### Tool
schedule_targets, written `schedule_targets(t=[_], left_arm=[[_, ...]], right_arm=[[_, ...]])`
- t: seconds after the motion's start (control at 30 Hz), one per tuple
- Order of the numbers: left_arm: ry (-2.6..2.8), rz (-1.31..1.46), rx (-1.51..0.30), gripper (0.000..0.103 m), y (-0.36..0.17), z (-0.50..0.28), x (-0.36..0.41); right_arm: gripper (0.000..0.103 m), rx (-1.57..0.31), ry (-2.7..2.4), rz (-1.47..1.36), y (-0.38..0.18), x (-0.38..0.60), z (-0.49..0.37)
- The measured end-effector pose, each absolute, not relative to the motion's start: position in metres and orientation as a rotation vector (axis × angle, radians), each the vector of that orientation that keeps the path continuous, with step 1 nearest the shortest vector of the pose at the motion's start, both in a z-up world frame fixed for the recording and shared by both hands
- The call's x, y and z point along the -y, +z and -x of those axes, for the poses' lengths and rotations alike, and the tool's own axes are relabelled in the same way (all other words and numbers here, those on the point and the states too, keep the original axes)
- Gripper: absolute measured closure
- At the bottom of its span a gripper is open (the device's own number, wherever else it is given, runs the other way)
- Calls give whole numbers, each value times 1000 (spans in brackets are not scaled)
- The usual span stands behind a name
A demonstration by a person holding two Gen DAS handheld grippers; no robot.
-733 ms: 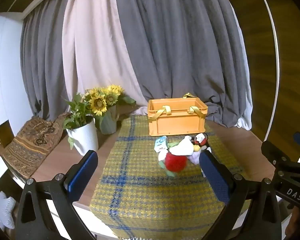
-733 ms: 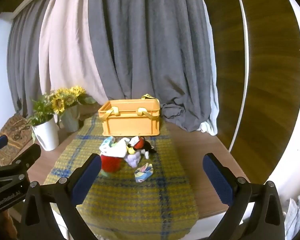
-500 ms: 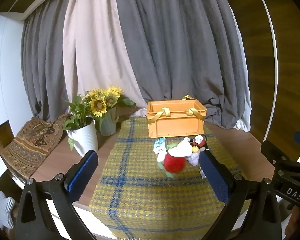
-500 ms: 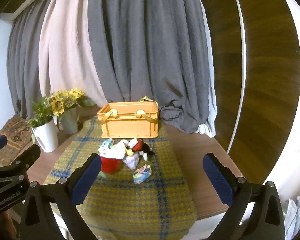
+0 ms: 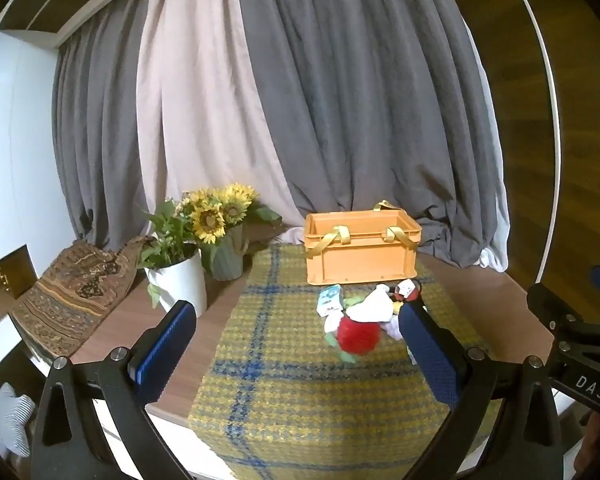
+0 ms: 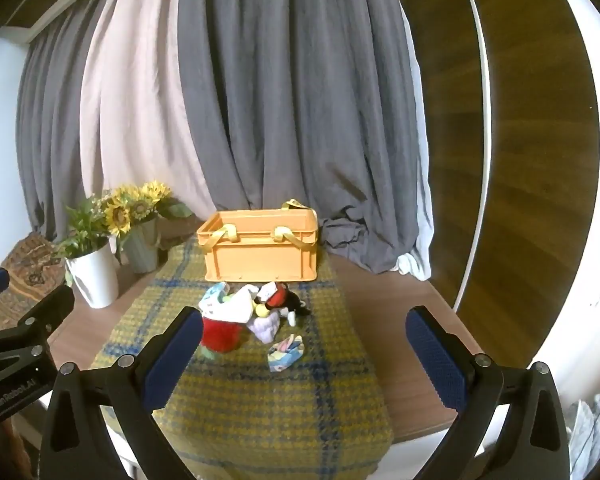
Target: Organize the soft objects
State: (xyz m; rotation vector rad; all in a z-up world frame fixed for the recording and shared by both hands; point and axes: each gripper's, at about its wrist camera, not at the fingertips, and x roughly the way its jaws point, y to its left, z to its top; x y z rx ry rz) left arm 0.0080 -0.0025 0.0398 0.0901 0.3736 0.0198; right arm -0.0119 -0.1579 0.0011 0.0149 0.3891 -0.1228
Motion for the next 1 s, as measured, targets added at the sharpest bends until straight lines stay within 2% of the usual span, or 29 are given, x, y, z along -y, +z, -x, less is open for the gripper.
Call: schedule_targets(t=[1.0], left_arm=[[32, -92, -333, 0, 21, -4, 4]], right_arm=[[1, -369, -122, -8, 3, 157, 16]])
